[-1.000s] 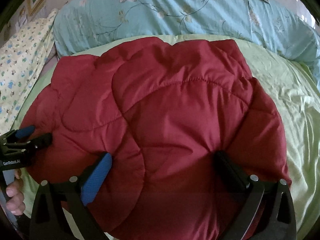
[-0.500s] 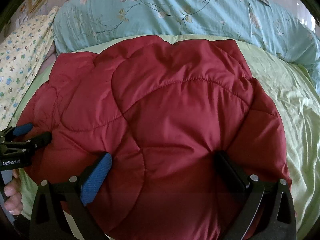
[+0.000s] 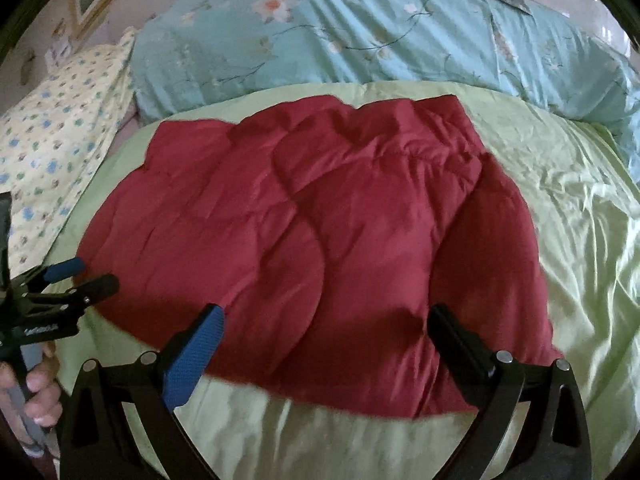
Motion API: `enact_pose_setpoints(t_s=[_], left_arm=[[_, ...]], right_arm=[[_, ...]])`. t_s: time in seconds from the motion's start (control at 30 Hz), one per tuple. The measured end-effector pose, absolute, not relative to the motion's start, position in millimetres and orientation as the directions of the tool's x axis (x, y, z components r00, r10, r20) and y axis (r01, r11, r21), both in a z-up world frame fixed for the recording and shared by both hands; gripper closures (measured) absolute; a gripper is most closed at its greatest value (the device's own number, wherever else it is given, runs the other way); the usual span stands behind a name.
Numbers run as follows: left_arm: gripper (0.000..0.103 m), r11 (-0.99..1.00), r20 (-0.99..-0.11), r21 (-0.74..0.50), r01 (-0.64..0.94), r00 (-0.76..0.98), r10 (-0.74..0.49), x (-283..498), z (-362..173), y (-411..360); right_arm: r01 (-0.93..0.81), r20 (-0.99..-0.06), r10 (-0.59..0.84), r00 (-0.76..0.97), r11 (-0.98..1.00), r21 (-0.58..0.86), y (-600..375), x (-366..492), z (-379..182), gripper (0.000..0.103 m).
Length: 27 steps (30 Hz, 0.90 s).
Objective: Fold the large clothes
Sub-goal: 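Open both tools and pull them back from the folded jacket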
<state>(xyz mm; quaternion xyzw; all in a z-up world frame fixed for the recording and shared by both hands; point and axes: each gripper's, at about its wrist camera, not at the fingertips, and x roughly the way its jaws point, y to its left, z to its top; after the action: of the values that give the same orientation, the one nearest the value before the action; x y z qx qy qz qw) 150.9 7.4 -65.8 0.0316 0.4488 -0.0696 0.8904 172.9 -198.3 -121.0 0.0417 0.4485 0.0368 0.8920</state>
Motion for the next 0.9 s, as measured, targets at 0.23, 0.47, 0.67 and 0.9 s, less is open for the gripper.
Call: enact_pose_setpoints(t_s=[0.23, 0.47, 0.67, 0.9], left_arm=[[0.001, 0.986, -0.825, 0.056, 0.156, 0.563, -0.042, 123, -76, 9], [0.001, 0.987, -0.811, 0.039, 0.158, 0.581, -0.061, 124, -61, 10], [0.001, 0.992, -0.817, -0.032, 0.125, 0.569, -0.098, 163, -57, 21], [0.000, 0.988, -0.831, -0.005, 0.156, 0.549, -0.091, 188, -72, 15]], right_arm=[[-0.075, -0.827, 0.127, 0.548, 0.992, 0.103, -189, 146, -127, 0.001], [-0.086, -0.826, 0.127, 0.549, 0.992, 0.095, -185, 139, -127, 0.001], [-0.051, -0.811, 0.114, 0.574, 0.993, 0.103, -197, 170, -119, 0.001], [0.000, -0.845, 0.051, 0.532, 0.998, 0.060, -208, 225, -138, 0.000]])
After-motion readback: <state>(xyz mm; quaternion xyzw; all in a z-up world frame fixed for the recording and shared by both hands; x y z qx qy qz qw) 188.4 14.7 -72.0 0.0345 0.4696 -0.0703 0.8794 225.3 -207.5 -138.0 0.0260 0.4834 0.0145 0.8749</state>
